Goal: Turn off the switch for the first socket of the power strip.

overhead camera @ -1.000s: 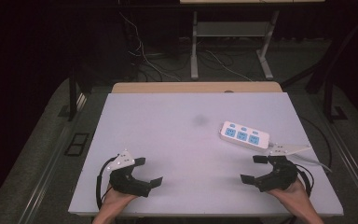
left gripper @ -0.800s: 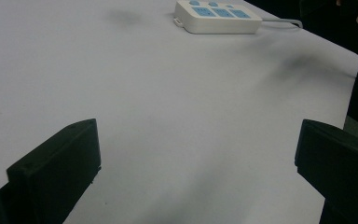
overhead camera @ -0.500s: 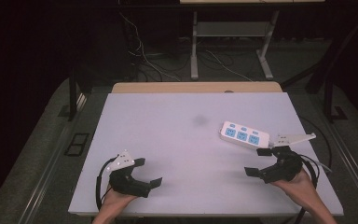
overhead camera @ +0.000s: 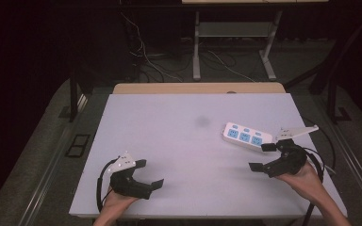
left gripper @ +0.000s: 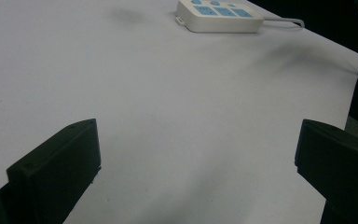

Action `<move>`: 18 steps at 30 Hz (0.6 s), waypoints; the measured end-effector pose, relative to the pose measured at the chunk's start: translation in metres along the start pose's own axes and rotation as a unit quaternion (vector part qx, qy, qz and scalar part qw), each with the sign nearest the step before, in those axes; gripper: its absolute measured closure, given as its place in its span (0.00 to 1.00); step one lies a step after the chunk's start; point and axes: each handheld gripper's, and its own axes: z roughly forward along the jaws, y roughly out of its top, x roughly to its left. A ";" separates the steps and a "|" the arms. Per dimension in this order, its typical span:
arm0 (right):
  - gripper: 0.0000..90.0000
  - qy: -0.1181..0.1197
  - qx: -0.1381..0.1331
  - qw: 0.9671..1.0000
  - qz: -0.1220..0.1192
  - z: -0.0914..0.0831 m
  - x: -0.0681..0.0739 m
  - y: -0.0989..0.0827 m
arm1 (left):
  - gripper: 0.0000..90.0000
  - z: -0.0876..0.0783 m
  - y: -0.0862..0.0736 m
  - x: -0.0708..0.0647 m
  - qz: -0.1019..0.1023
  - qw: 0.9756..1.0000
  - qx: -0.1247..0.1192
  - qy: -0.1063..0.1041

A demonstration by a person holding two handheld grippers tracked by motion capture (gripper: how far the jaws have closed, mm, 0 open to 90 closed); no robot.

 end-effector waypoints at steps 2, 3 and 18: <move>0.01 -0.002 0.002 1.000 0.000 -0.001 -0.002 0.003 | 0.00 0.000 0.000 0.000 0.000 1.000 0.000 0.000; 0.01 -0.003 0.003 1.000 -0.001 -0.001 -0.003 0.004 | 0.00 0.000 0.000 0.000 0.000 1.000 0.000 0.000; 0.01 -0.020 0.015 1.000 -0.008 -0.006 -0.019 0.025 | 0.00 0.000 -0.001 0.000 -0.001 1.000 0.001 -0.001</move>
